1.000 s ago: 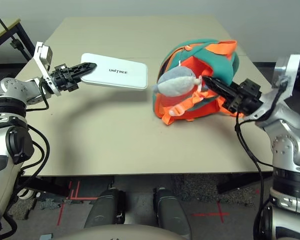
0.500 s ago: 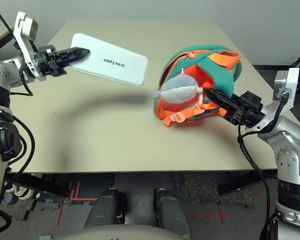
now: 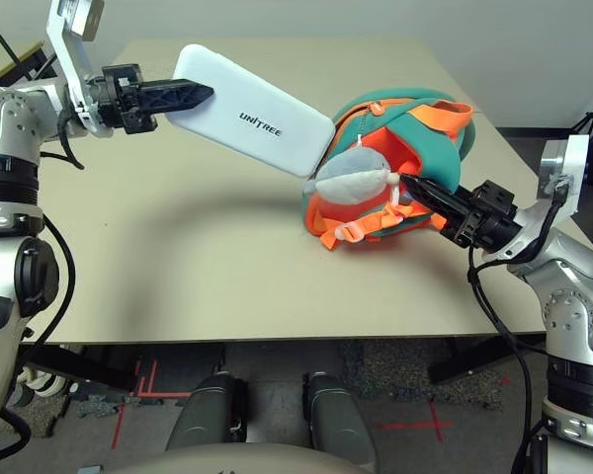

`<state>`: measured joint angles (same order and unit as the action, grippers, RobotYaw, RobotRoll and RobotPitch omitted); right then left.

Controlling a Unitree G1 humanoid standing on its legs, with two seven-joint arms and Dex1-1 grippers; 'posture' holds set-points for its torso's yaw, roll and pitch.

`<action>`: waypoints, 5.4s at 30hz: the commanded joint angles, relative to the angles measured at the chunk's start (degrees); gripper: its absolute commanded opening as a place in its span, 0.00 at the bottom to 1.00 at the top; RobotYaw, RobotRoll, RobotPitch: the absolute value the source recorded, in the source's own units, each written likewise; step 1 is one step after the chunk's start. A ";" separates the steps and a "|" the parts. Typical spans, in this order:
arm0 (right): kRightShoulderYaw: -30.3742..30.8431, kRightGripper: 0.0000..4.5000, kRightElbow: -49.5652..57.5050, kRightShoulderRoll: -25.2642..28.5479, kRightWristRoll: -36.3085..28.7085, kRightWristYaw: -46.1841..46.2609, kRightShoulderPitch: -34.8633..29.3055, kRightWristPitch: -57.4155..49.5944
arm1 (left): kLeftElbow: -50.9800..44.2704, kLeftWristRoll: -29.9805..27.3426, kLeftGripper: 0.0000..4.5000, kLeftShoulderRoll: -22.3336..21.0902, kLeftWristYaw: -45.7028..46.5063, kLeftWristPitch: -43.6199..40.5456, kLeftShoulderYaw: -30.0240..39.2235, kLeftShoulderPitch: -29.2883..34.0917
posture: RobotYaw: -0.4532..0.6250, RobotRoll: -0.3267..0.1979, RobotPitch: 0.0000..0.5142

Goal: Put the pencil case into the backpack and zip it.

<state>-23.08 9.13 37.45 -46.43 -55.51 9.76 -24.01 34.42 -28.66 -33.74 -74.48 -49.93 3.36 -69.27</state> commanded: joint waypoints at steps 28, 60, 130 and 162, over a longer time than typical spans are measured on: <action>-0.19 0.01 3.47 -0.56 -1.11 0.80 -0.14 0.45 | 16.90 10.48 0.31 15.01 -1.08 30.07 -3.71 -3.11 | 0.41 0.62 0.03; 1.49 0.01 2.33 -0.27 -0.83 0.68 2.06 -0.26 | 14.80 15.16 0.77 25.68 8.95 34.87 -5.16 4.75 | 0.42 0.62 0.06; 2.77 0.01 4.40 0.02 -1.34 1.58 1.77 -2.78 | 10.85 14.90 0.00 29.55 13.50 34.54 -9.50 10.01 | 0.39 0.62 0.14; 4.38 0.01 1.85 -0.38 0.24 0.53 4.07 -1.79 | -17.56 8.39 0.89 15.56 12.52 18.50 -5.83 12.81 | 0.43 0.62 0.11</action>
<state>-19.04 10.86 37.20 -45.82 -53.81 12.82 -26.66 19.59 -19.42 -17.63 -61.45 -30.02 -2.22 -55.79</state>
